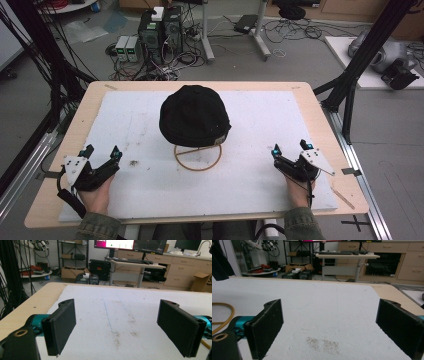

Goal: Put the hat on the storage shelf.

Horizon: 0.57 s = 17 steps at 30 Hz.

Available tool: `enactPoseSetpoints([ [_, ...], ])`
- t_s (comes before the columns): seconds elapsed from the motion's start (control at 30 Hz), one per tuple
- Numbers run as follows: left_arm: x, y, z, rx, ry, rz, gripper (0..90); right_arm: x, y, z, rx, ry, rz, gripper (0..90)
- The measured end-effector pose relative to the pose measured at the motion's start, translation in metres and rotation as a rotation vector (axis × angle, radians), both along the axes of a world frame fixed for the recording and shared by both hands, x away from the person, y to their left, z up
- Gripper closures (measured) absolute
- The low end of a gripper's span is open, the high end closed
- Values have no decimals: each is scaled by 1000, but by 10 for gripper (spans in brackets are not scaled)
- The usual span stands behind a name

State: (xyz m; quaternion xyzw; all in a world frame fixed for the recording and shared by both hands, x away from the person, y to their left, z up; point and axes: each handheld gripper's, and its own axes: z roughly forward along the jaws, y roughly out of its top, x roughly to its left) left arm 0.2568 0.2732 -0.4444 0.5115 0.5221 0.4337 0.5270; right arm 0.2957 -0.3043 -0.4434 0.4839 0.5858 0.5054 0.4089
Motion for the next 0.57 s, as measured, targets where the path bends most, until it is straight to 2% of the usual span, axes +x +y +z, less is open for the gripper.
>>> enactPoseSetpoints([
  [0.27,0,0,0,-3,2,-4,161,1,0,0,-3,4,3,66],
  [0.57,1,1,-1,0,42,-25,149,4,1,-2,-25,11,9,66],
])
